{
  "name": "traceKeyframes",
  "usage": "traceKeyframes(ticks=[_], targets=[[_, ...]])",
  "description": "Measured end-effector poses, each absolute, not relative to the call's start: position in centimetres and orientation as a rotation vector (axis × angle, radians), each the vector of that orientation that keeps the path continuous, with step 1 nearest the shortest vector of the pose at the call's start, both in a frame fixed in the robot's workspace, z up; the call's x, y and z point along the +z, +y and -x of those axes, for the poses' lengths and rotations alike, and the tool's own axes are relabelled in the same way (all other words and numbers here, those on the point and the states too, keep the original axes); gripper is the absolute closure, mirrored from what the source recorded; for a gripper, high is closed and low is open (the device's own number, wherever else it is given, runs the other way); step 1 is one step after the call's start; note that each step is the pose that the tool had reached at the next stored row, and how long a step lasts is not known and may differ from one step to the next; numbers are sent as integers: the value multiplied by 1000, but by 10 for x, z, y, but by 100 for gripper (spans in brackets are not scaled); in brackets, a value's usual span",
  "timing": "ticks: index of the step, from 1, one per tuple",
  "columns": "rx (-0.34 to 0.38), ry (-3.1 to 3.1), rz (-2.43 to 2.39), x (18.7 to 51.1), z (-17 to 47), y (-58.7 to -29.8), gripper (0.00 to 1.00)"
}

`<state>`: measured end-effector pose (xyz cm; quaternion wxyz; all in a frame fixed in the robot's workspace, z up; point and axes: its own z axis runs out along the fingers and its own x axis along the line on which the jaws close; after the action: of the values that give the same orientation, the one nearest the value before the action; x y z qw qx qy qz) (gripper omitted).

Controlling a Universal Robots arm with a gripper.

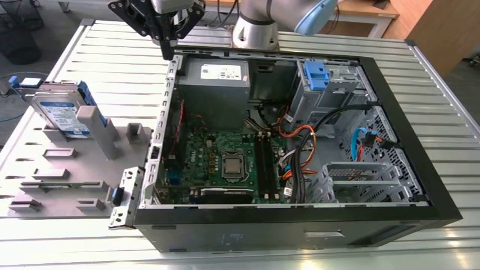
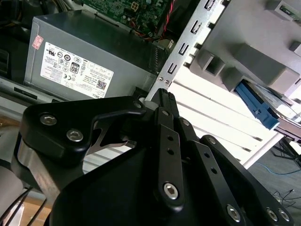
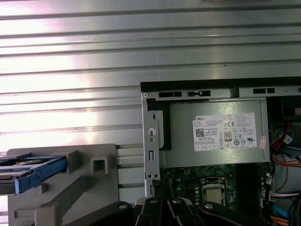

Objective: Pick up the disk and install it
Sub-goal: 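Reach for the disk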

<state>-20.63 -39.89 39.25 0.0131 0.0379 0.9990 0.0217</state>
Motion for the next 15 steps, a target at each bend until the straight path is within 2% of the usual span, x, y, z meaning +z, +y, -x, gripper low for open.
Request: traceKeyframes(ticks=[15], targets=[[68, 3112, -118, 392, 213, -399, 89]])
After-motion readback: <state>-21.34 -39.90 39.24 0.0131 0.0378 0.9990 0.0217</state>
